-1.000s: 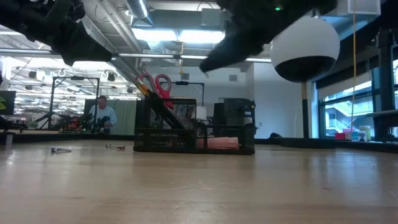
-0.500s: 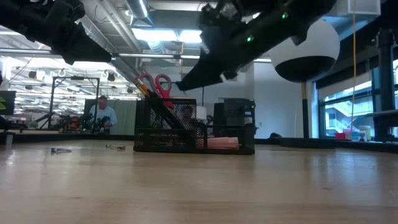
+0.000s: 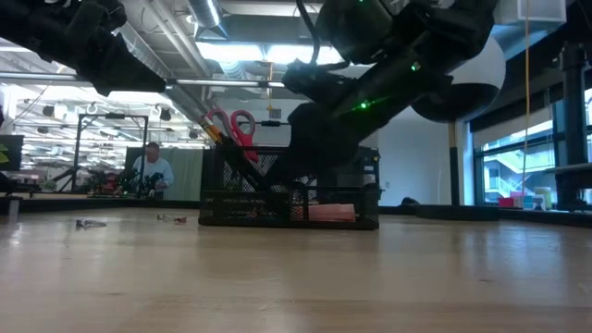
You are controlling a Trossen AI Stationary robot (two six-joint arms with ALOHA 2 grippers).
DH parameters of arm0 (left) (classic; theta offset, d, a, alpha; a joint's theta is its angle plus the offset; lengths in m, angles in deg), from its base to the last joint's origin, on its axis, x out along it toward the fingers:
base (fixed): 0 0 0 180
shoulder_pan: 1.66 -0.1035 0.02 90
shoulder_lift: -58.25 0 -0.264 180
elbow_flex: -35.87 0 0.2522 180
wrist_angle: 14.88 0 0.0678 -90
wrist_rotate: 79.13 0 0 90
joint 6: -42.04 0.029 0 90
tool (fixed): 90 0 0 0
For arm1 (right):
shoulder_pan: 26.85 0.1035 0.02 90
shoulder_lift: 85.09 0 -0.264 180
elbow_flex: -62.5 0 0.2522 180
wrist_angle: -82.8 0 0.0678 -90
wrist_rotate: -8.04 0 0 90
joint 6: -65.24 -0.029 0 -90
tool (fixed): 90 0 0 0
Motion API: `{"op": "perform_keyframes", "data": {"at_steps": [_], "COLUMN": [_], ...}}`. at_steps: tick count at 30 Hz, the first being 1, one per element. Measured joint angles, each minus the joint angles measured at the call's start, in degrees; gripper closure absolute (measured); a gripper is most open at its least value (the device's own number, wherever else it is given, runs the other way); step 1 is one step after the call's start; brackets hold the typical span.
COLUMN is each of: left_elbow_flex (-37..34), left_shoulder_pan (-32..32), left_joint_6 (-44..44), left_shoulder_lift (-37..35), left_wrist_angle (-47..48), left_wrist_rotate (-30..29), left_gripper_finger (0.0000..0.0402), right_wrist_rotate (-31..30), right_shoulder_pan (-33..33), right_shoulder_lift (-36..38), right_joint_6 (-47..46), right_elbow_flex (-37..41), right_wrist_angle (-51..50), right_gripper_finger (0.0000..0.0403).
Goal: Pick and place office supplies into organizer
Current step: Put the pink binder clip into the black desk organizer, then adjust the black desk organizer
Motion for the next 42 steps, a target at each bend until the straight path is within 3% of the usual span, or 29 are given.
{"op": "perform_keyframes", "data": {"at_steps": [12,42], "left_elbow_flex": [0.0,0.0], "left_shoulder_pan": [0.01,-0.02], "left_joint_6": [-0.65,-0.54], "left_shoulder_lift": [-0.01,0.0], "left_wrist_angle": [0.0,0.0], "left_wrist_rotate": [0.02,0.06], "left_gripper_finger": [0.0329,0.0329], "right_wrist_rotate": [-0.08,0.09], "right_shoulder_pan": [-3.17,-2.69], "right_shoulder_lift": [0.01,0.03], "right_joint_6": [0.03,0.01], "right_elbow_flex": [0.02,0.02], "right_wrist_angle": [-0.11,-0.18], "right_gripper_finger": [0.0331,0.0308]}}
